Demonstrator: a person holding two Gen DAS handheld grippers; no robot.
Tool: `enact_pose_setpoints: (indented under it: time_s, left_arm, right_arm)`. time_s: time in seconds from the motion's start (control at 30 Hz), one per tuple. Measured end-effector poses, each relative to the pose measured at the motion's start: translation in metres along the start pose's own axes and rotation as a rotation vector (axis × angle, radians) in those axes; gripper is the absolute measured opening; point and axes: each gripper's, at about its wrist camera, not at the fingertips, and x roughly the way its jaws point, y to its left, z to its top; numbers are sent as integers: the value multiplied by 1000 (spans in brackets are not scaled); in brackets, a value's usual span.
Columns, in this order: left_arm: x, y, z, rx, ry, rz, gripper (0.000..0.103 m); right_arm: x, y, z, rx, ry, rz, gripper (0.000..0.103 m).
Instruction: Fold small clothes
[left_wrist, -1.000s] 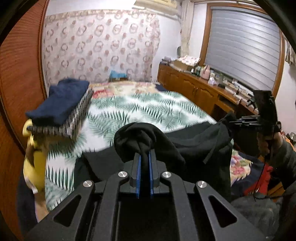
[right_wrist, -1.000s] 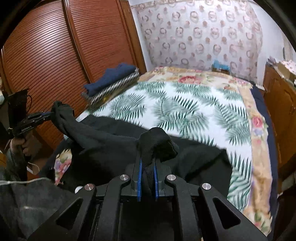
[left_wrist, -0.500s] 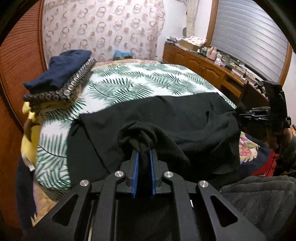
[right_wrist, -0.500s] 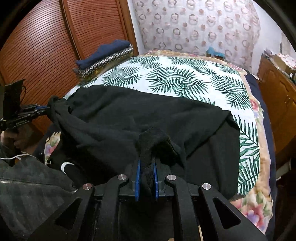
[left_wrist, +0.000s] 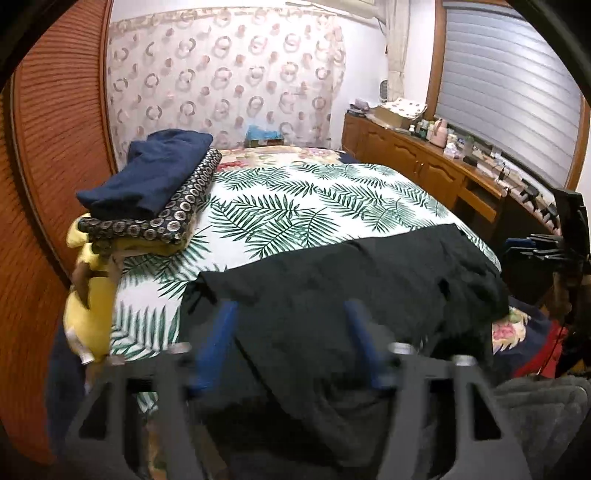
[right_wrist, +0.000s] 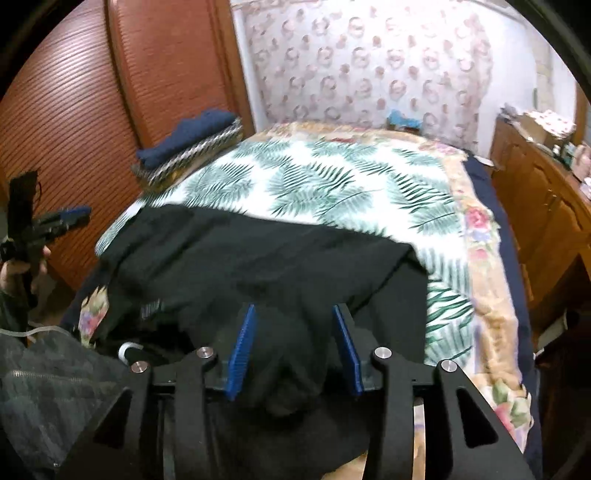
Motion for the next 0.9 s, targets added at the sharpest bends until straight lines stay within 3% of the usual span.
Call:
enact_pose_setpoints:
  time_s: [0.13, 0.4, 0.57, 0.67, 0.73, 0.9]
  left_arm:
    - [41, 20, 4, -17, 71, 37, 78]
    - [86, 47, 15, -29, 99, 125, 78]
    - [105, 61, 21, -23, 115, 165, 78]
    - [117, 70, 23, -44, 141, 151, 72]
    - [123, 76, 23, -61, 158, 121, 67]
    - [130, 80, 17, -75, 183, 109, 65]
  right_arm:
    - [11, -14, 5, 30, -14, -31, 45]
    - [78, -48, 21, 108, -33, -111, 46]
    - [114, -54, 31, 127, 0, -134, 46]
    - [130, -54, 33, 121, 28, -153, 47]
    - [132, -54, 34, 110, 8, -140, 53]
    - [131, -44, 28, 75, -25, -145, 61]
